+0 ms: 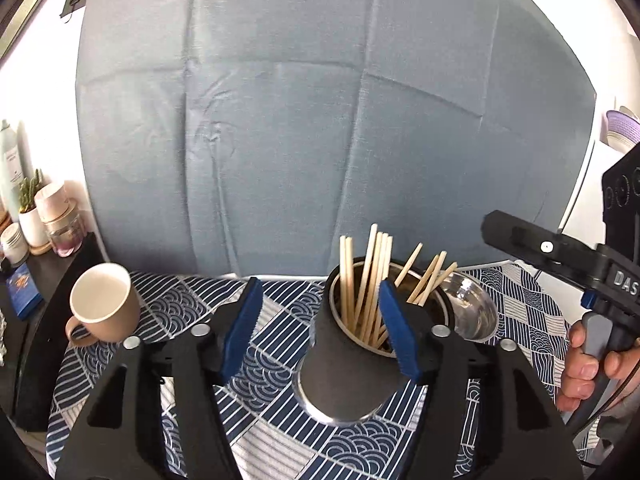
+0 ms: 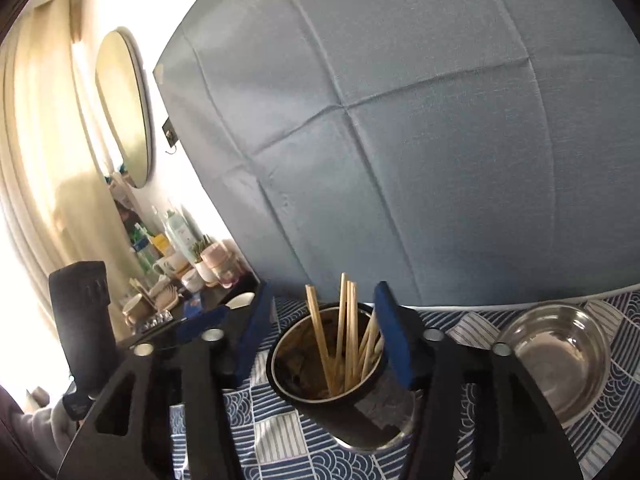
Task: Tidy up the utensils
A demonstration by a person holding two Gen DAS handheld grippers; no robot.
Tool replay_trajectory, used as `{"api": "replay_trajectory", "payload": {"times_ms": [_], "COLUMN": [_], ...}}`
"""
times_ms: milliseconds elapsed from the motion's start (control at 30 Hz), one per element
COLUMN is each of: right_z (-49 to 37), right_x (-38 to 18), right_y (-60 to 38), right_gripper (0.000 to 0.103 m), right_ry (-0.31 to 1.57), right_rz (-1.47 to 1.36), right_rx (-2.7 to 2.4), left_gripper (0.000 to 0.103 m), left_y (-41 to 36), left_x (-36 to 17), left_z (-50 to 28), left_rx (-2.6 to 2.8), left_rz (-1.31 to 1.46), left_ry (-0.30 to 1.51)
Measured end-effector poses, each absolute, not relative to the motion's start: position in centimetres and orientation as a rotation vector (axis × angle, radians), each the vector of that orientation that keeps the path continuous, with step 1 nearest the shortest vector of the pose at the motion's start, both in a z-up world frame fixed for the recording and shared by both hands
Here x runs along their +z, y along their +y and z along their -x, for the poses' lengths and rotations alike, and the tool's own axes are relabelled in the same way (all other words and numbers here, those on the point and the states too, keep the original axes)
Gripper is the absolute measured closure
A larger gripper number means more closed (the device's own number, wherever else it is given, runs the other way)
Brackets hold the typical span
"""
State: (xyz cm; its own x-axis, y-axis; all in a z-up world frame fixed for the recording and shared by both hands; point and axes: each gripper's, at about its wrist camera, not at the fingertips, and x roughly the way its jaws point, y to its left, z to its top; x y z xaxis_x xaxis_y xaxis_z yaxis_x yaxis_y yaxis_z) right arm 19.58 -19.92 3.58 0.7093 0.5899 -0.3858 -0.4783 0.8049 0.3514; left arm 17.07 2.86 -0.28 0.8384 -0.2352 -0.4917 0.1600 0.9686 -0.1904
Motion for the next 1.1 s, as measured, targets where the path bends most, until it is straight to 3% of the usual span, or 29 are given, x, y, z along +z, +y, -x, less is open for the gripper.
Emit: {"api": "replay_trajectory", "payload": {"times_ms": [200,267,367,533,867,1100], "right_z": [-17.4,-16.4,-14.9,-12.5,-9.4,-7.7], "right_x": [3.6,3.4,3.3,3.0,2.0,2.6], "right_y": [-20.1,-20.1,-20.4,-20.3,-19.2,-19.6], "right_gripper": [0.019,0.017,0.011,0.008,0.008,0.008], "right_ry": [0.530,0.541,0.565,0.642,0.759,0.835], "right_rz": [-0.204,-0.202,-0.218,-0.242,-0.099,-0.071], "right_rx": [0.567,0.561,0.543,0.536,0.421,0.387], "left_gripper": [0.021,0.012,0.006,0.006,0.006,0.006], "left_y": [3.6,3.8,3.8,3.4,2.9,1.9], "left_x": [-1.2,-1.4,-1.4,-1.6,-1.0,-0.1], "left_z": [-15.5,-14.8,-13.9,-12.9,-9.6,-8.4], "left_rx": [-0.160,-0.144,-0.148,-0.148,-0.082,-0.096], "left_rz": [0.135,0.139,0.155,0.172,0.141,0.142], "left_ry": [0.595,0.615,0.640,0.757,0.767,0.868]}}
